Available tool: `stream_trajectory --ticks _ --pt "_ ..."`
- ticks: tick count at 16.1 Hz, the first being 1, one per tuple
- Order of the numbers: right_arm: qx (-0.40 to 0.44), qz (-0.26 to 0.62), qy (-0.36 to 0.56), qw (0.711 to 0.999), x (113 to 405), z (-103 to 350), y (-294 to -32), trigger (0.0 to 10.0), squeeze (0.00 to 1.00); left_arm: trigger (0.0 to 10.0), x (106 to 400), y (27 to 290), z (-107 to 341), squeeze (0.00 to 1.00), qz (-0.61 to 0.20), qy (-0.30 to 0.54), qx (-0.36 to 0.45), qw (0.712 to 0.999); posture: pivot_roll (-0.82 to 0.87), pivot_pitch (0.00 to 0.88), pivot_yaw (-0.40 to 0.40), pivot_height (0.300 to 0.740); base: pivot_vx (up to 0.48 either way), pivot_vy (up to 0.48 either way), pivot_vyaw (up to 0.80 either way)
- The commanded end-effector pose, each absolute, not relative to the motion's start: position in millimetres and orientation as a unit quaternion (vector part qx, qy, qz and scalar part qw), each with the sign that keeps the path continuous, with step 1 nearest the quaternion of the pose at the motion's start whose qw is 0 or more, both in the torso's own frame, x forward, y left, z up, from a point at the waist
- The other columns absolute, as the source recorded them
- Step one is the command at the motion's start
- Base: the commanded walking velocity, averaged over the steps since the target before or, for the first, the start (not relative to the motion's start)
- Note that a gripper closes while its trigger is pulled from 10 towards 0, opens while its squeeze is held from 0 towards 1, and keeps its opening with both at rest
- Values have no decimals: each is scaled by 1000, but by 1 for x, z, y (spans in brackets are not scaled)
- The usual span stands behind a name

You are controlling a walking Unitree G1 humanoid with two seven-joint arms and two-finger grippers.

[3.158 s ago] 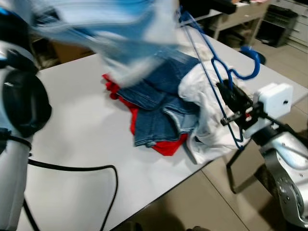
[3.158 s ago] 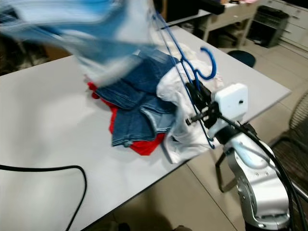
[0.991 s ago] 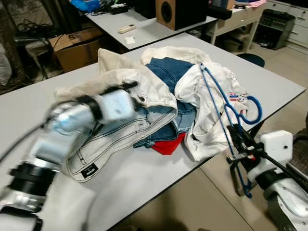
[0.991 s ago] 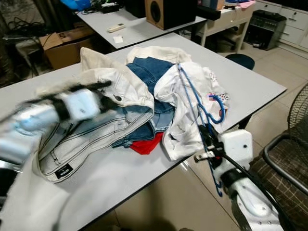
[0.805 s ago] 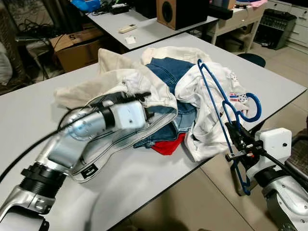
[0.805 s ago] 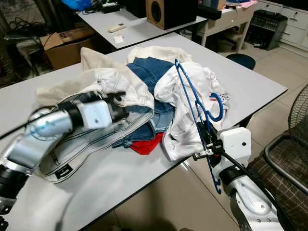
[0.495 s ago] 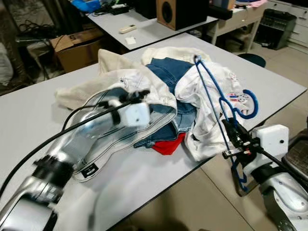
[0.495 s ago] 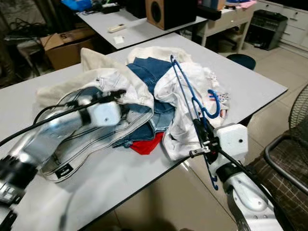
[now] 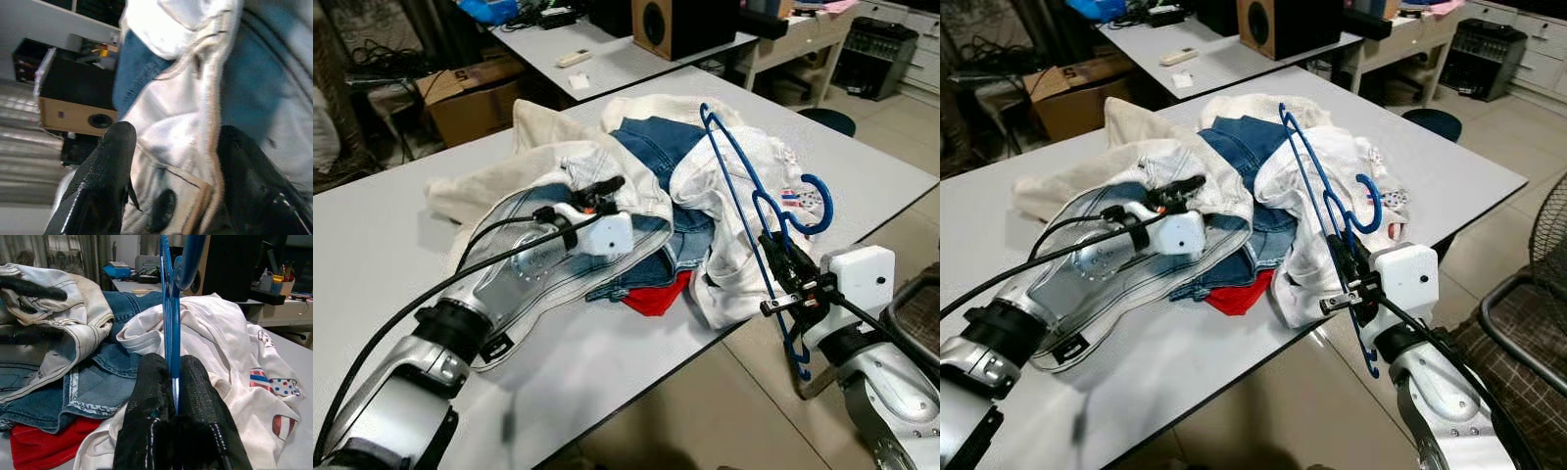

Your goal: Hang hanger

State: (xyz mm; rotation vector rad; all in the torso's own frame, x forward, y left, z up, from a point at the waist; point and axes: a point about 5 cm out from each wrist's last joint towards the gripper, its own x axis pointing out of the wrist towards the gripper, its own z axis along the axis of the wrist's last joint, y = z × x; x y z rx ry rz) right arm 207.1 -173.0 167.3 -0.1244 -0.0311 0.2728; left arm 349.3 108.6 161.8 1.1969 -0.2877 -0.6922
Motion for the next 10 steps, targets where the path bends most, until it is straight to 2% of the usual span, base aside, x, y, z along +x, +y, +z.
stream_trajectory --ticks 1,2,3,5,10 --pt "-63 134 -21 989 208 168 -172 10000 0 8667 357 116 165 0 -291 -128 557 767 -133 0 118 740 0 0 0" --pt "-62 134 -21 989 209 168 -172 10000 0 4196 362 122 167 0 -273 -121 563 770 -130 0 118 740 0 0 0" --pt "-61 134 -22 989 209 169 -172 10000 0 2588 365 126 169 0 -264 -118 566 772 -128 0 118 740 0 0 0" --pt "-60 134 -23 989 210 169 -171 10000 0 0 367 128 170 0 -267 -116 557 778 -126 0 116 740 0 0 0" --pt "-59 138 -27 988 213 169 -170 10000 0 0 372 133 171 0 -247 -107 546 793 -126 0 118 740 0 0 0"
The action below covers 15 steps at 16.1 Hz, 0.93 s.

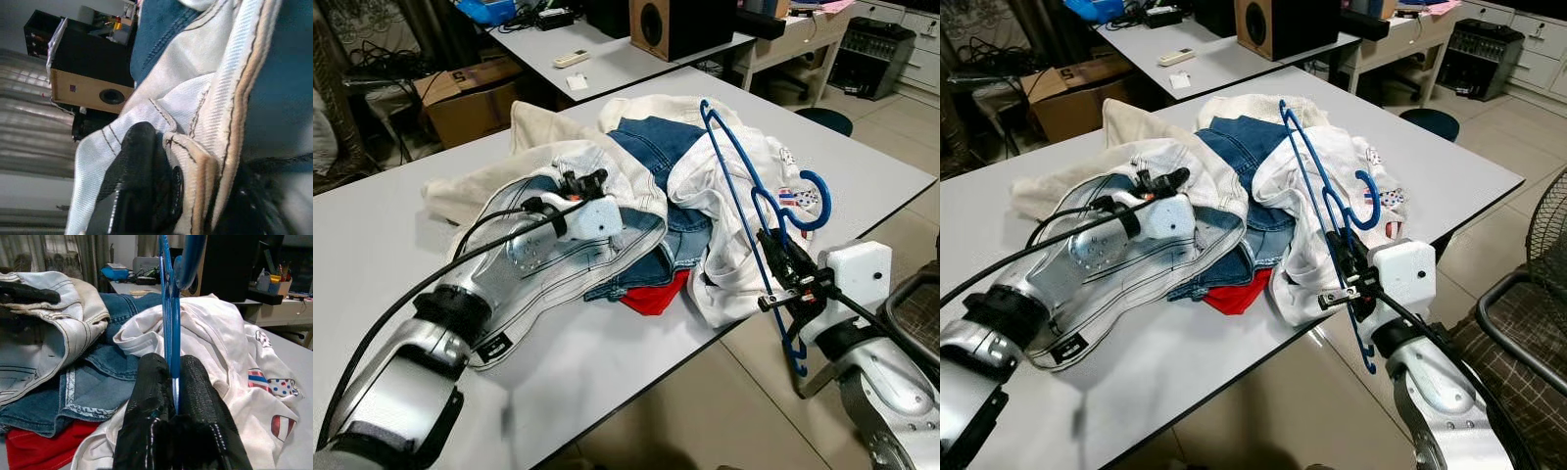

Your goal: Hang hanger

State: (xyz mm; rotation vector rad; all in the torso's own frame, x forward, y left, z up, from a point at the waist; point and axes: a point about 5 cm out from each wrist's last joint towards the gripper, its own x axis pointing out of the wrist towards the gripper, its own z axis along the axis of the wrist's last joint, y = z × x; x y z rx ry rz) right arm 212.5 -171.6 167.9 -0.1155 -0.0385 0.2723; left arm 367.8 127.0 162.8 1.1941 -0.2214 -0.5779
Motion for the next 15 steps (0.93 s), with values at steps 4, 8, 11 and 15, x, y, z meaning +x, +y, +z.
stream_trajectory --ticks 4,8,11,15 --pt "-65 132 -26 989 214 168 -170 10000 0 0 375 136 178 0 -232 -114 527 810 -127 0 122 740 0 0 0" --pt "-38 131 -39 990 218 173 -167 10000 0 0 376 159 194 0 -185 -92 265 942 -129 0 131 740 0 0 0" --pt "-17 140 -37 989 218 172 -158 10000 0 0 366 182 209 0 -146 -105 203 962 -113 0 120 740 0 0 0" --pt "-5 160 -30 987 224 168 -146 10000 0 10000 347 181 199 0 -136 -82 73 985 -78 0 87 740 0 0 0"
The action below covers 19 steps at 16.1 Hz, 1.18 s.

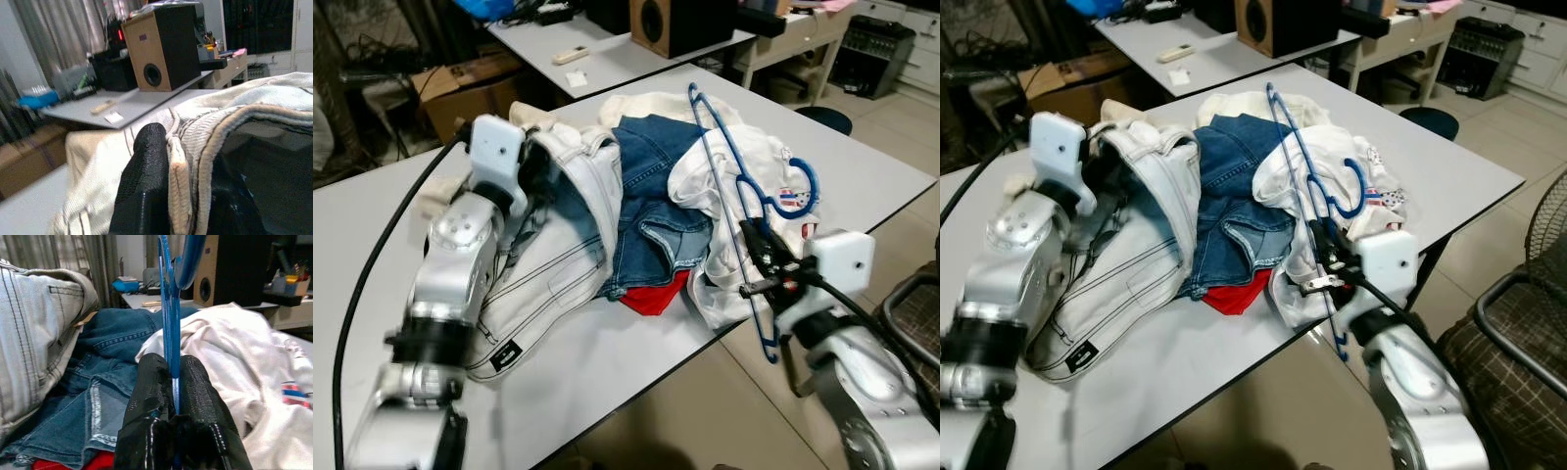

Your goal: Hang hanger

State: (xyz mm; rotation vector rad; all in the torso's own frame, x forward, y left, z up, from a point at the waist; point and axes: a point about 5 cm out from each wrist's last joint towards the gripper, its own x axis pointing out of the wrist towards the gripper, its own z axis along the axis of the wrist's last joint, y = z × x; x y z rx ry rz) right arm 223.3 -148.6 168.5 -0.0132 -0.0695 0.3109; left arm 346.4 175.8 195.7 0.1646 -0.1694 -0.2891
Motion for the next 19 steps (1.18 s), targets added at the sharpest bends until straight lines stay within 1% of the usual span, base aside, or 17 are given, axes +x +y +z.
stream_trajectory --ticks 1,2,7,12,19 --pt "-5 161 -30 987 225 168 -146 10000 0 10000 345 179 199 0 -132 -85 69 985 -73 0 81 740 0 0 0" --pt "-4 160 -32 987 228 169 -146 10000 0 10000 342 171 197 0 -134 -81 68 985 -72 0 77 740 0 0 0" --pt "-5 158 -35 987 229 170 -147 10000 0 10000 337 161 197 0 -146 -67 60 985 -77 0 85 740 0 0 0" --pt "-7 157 -37 987 229 170 -148 10000 0 10000 334 154 193 0 -159 -58 67 983 -83 0 85 740 -309 0 0" --pt "-12 164 -37 986 229 170 -147 10000 0 10000 331 152 193 0 -164 -57 64 983 -81 0 77 740 -304 0 0"
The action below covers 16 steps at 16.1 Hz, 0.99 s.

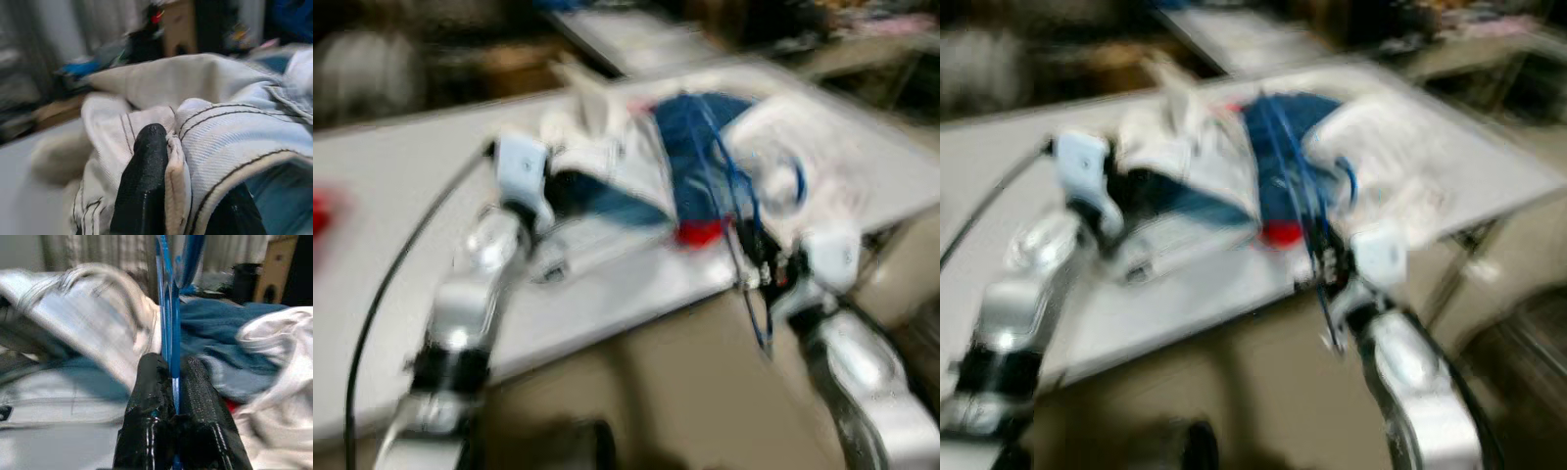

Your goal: Hang hanger

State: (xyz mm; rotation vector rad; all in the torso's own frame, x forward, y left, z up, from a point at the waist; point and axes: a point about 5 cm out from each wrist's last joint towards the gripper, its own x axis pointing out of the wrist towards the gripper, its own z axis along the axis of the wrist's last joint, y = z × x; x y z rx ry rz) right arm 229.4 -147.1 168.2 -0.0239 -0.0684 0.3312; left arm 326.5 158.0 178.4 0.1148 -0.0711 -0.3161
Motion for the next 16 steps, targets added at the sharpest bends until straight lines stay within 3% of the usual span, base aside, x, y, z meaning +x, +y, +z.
stream_trajectory --ticks 1,5,10,12,16 --pt "-13 165 -37 986 229 170 -148 10000 0 10000 330 151 193 0 -166 -57 65 982 -81 0 76 740 -244 0 0" --pt "-14 165 -36 986 227 169 -149 10000 0 10000 328 147 193 0 -172 -57 63 982 -83 0 77 740 -244 0 0" --pt "-14 165 -20 986 223 164 -148 10000 0 10000 320 147 175 0 -189 -33 63 979 -84 0 74 740 0 0 0" --pt "-36 163 -10 986 224 161 -149 10000 0 10000 315 151 166 0 -190 -20 71 979 -78 0 65 740 0 -371 0" --pt "-62 193 15 979 221 153 -151 10000 0 10000 293 148 149 0 -201 8 76 977 -62 0 23 740 0 -480 731"
